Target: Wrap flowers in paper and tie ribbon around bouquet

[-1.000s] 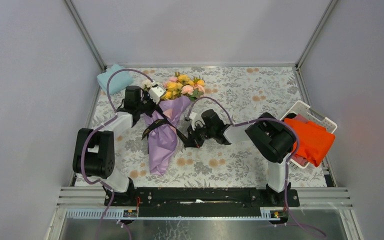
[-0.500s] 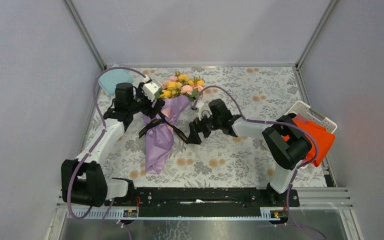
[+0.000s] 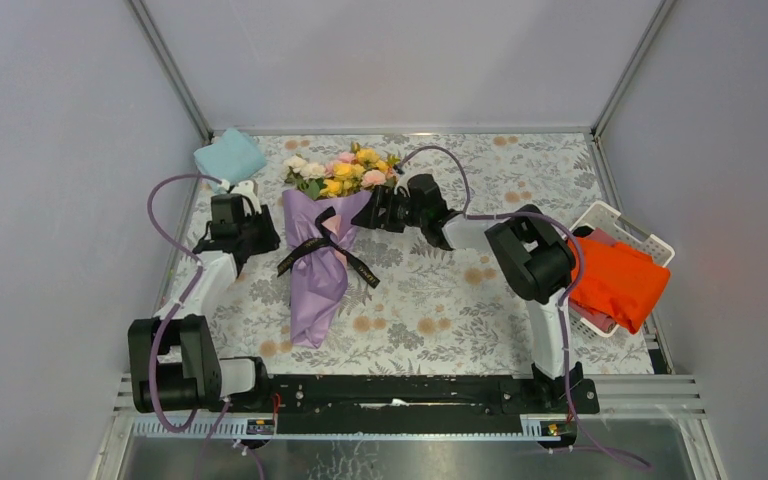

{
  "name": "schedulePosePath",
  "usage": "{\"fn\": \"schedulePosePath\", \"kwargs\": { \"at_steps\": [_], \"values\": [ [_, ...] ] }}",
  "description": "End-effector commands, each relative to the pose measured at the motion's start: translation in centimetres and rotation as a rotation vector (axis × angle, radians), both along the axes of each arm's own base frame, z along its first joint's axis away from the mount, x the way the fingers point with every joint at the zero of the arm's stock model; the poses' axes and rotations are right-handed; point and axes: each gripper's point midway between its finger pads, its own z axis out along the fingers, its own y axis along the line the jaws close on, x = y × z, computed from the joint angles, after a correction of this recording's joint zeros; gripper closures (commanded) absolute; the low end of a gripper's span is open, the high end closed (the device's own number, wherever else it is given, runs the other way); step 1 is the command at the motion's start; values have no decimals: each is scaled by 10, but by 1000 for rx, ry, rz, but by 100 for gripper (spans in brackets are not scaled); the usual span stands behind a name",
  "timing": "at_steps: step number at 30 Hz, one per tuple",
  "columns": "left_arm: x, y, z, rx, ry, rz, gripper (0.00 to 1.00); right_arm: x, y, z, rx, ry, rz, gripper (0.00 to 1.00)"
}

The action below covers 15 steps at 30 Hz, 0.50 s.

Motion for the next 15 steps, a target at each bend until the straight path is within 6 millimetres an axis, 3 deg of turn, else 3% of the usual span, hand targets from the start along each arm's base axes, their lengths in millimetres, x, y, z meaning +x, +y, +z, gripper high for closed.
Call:
{"fn": "schedulePosePath", "kwargs": {
  "at_steps": [1, 4, 7, 12, 15],
  "values": [
    [0, -19, -2, -161, -24, 47, 55, 24, 24, 21, 55, 10, -144, 18],
    [-8, -30, -13, -233, -8, 46, 55, 32, 23, 9, 28, 29, -206, 24],
    [-13, -41, -20, -275, -9, 30, 54, 35, 20, 2, 32, 45, -241, 43],
    [-13, -57, -11, -299, -65, -33, 54, 37, 6, 1, 18, 28, -277, 93],
    [-15, -69, -3, -316, -98, -90, 54, 40, -15, 7, -2, -2, -297, 100]
  ]
}}
